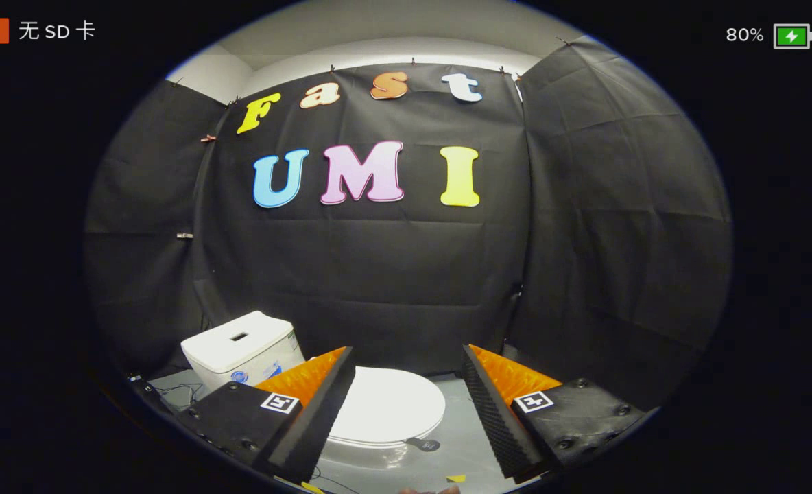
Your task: Open the toilet lid.
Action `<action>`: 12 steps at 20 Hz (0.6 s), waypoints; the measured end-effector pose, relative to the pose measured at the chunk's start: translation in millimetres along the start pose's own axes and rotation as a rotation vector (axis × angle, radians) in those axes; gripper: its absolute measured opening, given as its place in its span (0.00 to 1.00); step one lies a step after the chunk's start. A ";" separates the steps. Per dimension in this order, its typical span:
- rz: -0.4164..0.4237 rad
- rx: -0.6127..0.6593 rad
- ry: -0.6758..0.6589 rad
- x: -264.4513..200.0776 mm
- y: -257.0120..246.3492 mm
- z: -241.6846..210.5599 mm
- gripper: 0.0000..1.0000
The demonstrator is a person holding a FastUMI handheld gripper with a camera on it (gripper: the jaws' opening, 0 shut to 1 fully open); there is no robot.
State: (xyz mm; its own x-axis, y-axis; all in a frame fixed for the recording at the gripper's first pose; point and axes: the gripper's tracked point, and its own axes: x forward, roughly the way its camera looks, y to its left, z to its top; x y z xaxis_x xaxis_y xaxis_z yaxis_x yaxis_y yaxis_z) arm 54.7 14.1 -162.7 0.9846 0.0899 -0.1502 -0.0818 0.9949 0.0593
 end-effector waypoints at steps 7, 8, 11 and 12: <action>0.091 0.262 0.117 18.2 -4.6 -58.4 0.98; 0.097 0.302 0.136 20.2 -6.4 -66.5 0.98; 0.113 0.389 0.200 27.0 -16.3 -93.6 0.98; 0.118 0.419 0.224 28.3 -18.7 -103.6 0.98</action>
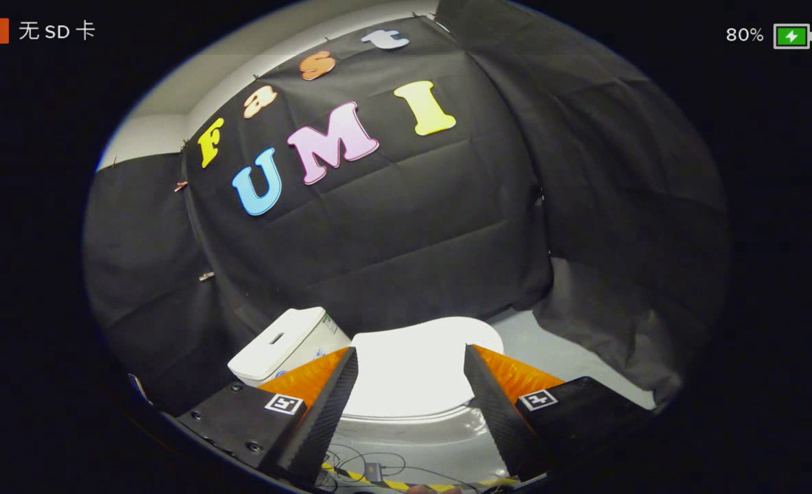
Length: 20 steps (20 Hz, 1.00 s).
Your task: Open the toilet lid.
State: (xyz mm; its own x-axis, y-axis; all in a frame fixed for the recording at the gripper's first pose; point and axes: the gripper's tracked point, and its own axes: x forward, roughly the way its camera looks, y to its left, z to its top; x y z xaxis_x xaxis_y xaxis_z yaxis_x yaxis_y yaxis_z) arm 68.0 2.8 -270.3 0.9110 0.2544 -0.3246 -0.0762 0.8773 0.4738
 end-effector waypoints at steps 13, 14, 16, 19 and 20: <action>0.009 0.322 0.212 56.7 -69.0 -81.1 0.98; -0.001 0.337 0.224 63.0 -77.4 -87.2 0.98; -0.028 0.384 0.242 73.0 -100.1 -97.4 0.98; -0.072 0.451 0.277 83.7 -129.6 -120.8 0.98; -0.082 0.469 0.285 88.7 -137.1 -126.5 0.98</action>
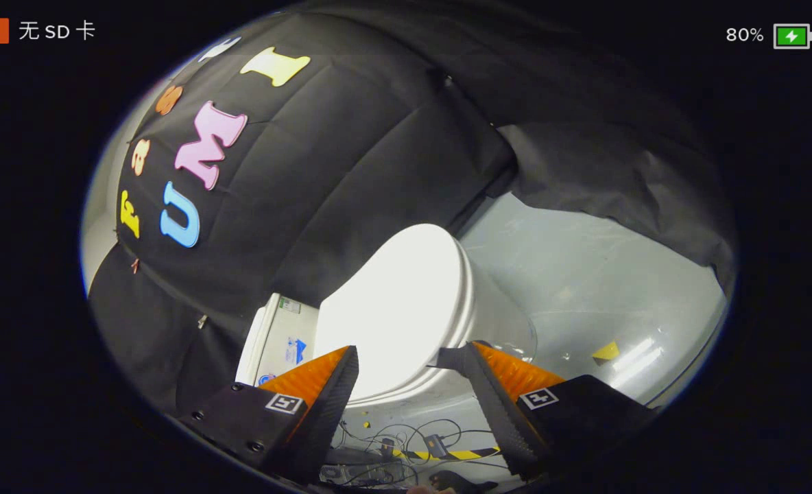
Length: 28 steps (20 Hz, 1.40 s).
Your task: Open the toilet lid.
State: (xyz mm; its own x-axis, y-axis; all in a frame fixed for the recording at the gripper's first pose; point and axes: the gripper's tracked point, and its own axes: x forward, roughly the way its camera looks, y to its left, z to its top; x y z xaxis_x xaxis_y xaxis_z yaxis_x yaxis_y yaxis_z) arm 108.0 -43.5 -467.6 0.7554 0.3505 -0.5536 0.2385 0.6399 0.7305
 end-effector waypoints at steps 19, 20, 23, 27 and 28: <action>-0.019 0.197 0.098 57.5 -58.3 -27.7 0.17; -0.017 0.161 0.101 57.0 -57.9 -27.3 0.13; -0.028 0.142 0.117 54.2 -50.4 -25.2 0.12; -0.029 0.100 0.092 44.2 -30.4 -14.8 0.08; -0.029 0.091 0.084 41.3 -24.3 -10.8 0.08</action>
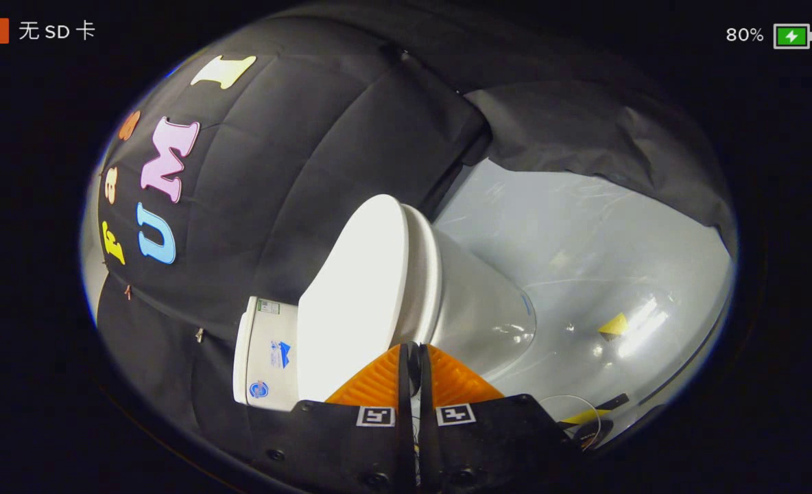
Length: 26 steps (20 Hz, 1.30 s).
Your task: Open the toilet lid.
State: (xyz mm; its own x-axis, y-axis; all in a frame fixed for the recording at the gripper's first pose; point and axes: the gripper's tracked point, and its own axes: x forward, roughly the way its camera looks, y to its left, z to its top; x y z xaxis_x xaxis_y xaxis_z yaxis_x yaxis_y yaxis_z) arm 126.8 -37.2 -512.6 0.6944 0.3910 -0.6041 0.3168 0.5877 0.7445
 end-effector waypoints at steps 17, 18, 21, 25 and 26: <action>-0.106 -0.394 -0.199 -73.1 170.7 15.8 0.07; -0.119 -0.417 -0.204 -76.3 181.6 14.4 0.07; -0.148 -0.493 -0.233 -83.6 213.3 7.7 0.08; -0.198 -0.581 -0.276 -91.0 251.3 -1.2 0.06; -0.212 -0.597 -0.287 -91.7 258.3 -3.2 0.06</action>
State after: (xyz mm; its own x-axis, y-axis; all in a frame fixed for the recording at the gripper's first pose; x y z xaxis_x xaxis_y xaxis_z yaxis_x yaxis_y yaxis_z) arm 142.9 81.1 -265.8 0.8263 0.0701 -0.5588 0.1119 0.9520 0.2850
